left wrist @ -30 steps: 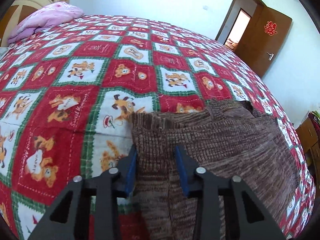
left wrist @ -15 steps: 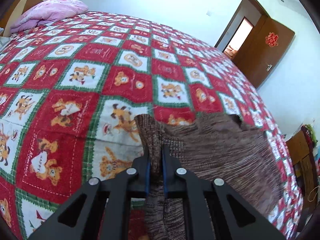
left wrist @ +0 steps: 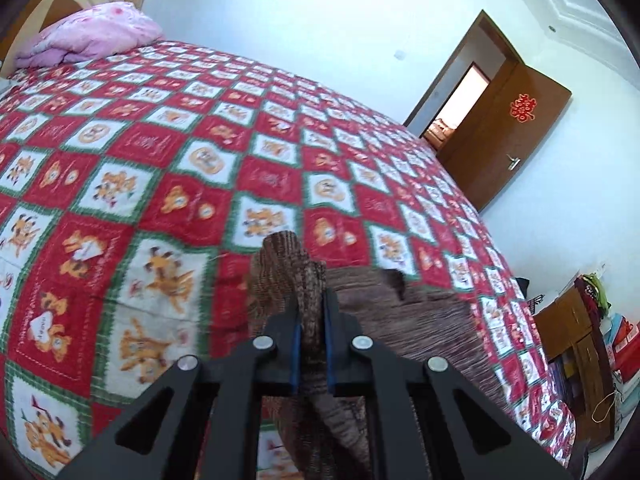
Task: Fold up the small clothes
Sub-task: 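Lift the side edge with both tools and fold it over the other half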
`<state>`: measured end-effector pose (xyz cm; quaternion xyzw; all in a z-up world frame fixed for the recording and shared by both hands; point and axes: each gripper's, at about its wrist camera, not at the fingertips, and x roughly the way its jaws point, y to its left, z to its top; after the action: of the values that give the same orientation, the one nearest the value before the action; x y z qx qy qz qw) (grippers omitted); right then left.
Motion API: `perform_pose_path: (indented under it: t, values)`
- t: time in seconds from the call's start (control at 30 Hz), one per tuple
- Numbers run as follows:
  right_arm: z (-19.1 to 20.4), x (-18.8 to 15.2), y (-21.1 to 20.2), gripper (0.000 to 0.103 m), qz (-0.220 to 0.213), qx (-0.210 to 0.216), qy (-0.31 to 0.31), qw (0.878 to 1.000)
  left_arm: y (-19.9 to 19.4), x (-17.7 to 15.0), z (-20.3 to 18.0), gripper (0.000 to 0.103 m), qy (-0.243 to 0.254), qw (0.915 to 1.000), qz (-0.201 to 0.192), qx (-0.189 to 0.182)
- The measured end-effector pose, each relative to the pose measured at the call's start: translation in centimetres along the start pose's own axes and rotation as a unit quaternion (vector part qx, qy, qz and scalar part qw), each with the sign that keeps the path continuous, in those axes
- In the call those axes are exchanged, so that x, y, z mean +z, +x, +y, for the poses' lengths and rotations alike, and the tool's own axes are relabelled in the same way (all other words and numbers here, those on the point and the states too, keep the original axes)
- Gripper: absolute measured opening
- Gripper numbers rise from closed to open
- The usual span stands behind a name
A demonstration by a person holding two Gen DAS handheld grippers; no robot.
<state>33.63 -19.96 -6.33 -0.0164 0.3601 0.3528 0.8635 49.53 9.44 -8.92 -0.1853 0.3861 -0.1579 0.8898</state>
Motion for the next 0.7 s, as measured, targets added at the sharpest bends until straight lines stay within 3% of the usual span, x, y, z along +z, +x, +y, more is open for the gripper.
perform_pose_path:
  t: [0.7]
  values:
    - [-10.3,-3.1,-7.0,0.005,-0.018,-0.003,0.128,0.992,4.6,0.1,-12.1,0.009,0.054,0.9970,0.022,-0.051]
